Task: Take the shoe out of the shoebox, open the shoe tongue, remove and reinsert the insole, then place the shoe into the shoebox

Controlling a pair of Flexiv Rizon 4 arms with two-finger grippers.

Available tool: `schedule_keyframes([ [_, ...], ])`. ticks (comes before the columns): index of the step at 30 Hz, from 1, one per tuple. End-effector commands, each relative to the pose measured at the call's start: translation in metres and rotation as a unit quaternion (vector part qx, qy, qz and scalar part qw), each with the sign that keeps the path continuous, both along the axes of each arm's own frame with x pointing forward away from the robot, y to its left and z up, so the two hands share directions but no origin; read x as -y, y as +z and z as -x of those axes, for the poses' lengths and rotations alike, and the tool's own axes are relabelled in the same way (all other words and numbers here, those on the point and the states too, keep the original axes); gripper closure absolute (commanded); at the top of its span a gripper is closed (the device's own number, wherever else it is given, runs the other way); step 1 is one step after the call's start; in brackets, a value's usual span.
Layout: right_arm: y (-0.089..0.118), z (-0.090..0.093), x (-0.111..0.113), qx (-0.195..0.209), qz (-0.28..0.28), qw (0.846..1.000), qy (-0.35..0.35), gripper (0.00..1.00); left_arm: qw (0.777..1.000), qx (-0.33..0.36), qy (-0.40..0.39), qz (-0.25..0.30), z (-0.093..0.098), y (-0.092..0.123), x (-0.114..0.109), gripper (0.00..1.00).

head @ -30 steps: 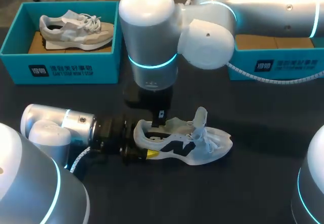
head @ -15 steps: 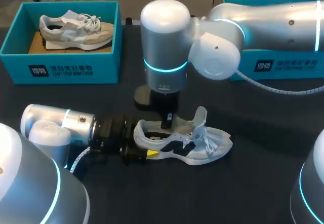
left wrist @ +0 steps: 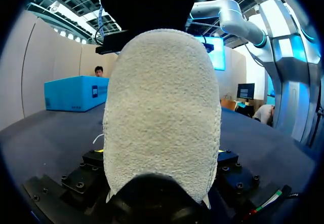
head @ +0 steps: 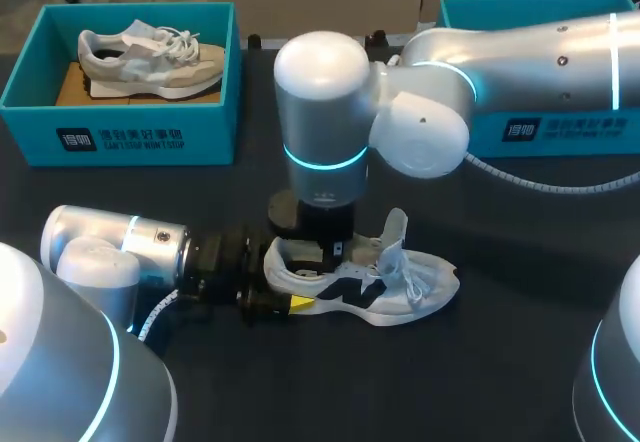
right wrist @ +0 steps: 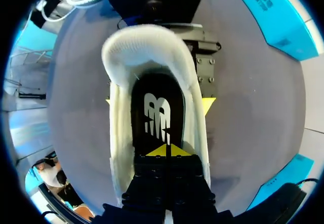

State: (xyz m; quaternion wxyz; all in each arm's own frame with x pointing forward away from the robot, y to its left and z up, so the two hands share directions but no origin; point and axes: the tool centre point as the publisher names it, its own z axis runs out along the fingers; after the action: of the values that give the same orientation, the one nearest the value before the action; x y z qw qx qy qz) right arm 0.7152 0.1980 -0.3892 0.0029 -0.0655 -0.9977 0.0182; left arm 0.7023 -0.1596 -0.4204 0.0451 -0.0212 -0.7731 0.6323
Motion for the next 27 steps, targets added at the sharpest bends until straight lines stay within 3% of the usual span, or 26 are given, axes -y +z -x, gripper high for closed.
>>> schedule_keyframes([
  [1, -0.001, 0.004, 0.011, 0.008, 0.001, 1.000, -0.009, 1.00, 1.000, 0.000, 0.001, 0.000, -0.001, -0.006, -0.002, 1.00],
  [7, -0.001, 0.001, 0.022, 0.012, 0.002, 1.000, -0.008, 1.00, 1.000, 0.000, 0.001, 0.000, -0.001, -0.006, -0.002, 1.00],
  [9, -0.002, 0.001, 0.024, 0.013, 0.000, 1.000, -0.008, 0.66, 1.000, 0.000, 0.001, 0.000, -0.001, -0.006, -0.002, 1.00],
  [10, -0.002, 0.001, 0.025, 0.013, -0.001, 1.000, -0.007, 0.58, 1.000, 0.000, 0.001, 0.000, -0.001, -0.006, -0.002, 1.00],
  [17, -0.008, -0.005, 0.027, 0.006, 0.002, 1.000, 0.003, 0.50, 1.000, 0.000, 0.001, 0.000, -0.001, -0.006, -0.002, 1.00],
  [27, -0.024, -0.006, 0.026, -0.021, -0.007, 1.000, 0.004, 0.53, 1.000, 0.000, 0.001, 0.000, -0.001, -0.006, -0.002, 1.00],
])
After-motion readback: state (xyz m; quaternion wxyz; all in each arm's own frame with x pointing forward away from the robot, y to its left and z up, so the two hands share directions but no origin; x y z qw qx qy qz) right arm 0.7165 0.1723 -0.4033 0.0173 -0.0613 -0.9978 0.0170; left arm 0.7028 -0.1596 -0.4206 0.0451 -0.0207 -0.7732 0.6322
